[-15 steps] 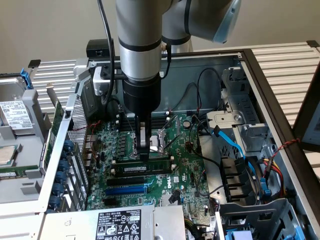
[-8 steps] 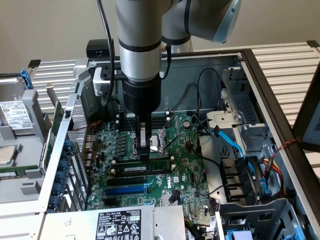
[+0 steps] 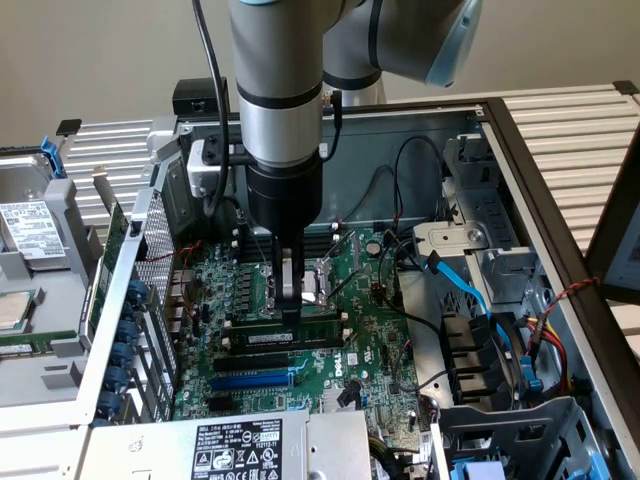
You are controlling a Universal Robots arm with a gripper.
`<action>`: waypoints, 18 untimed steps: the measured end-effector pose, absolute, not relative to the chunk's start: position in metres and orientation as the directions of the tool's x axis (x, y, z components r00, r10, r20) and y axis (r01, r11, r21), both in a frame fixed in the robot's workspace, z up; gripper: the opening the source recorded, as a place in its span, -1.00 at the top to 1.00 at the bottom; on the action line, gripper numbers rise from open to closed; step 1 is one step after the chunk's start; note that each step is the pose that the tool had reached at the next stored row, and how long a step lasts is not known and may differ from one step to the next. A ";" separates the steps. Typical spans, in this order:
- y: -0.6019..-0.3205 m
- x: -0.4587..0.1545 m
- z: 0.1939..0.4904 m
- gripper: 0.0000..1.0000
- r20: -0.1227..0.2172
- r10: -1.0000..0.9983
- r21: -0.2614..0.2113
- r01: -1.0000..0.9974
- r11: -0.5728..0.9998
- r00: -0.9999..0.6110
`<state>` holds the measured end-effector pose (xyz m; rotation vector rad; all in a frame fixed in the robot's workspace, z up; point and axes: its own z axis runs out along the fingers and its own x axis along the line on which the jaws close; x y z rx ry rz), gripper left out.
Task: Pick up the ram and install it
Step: 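Press down the ram until it locks into place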
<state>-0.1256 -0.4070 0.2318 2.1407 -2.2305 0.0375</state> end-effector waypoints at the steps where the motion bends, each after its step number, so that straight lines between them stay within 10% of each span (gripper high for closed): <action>1: -0.407 -0.126 0.231 0.80 0.053 -0.998 0.017 -0.999 0.041 -0.041; 18: -0.409 -0.126 0.230 0.80 0.052 -0.998 0.017 -0.999 0.042 -0.041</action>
